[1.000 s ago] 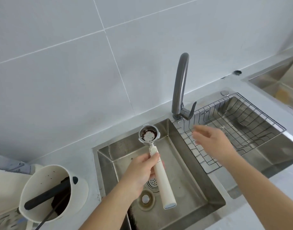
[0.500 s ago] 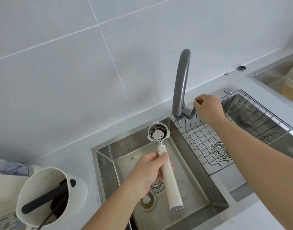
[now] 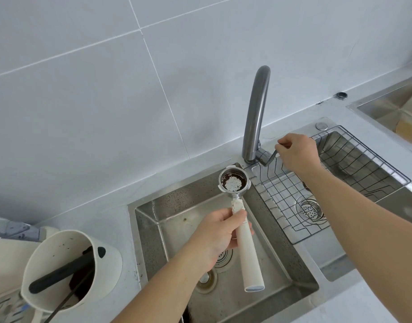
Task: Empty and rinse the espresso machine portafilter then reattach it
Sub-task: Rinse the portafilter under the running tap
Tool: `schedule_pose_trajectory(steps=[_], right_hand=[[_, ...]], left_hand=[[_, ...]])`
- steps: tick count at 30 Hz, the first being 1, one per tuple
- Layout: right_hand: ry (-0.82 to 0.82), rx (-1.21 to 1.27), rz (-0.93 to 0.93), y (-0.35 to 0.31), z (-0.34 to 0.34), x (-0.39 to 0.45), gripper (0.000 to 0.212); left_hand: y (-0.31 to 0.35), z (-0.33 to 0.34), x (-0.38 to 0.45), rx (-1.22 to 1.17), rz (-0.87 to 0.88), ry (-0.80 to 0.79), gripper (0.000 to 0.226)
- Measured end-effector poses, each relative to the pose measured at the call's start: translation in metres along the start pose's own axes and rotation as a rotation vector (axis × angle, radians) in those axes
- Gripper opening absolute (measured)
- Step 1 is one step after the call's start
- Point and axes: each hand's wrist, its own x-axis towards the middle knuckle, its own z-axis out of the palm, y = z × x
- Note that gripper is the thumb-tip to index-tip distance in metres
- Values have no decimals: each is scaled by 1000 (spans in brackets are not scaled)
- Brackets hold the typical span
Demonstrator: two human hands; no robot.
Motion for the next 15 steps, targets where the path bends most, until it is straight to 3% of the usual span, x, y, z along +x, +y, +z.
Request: schedule_pose_trajectory(steps=[15], right_hand=[[30, 97, 39, 6, -1, -8, 22]], left_hand=[[4, 11, -1, 21, 9, -28, 14]])
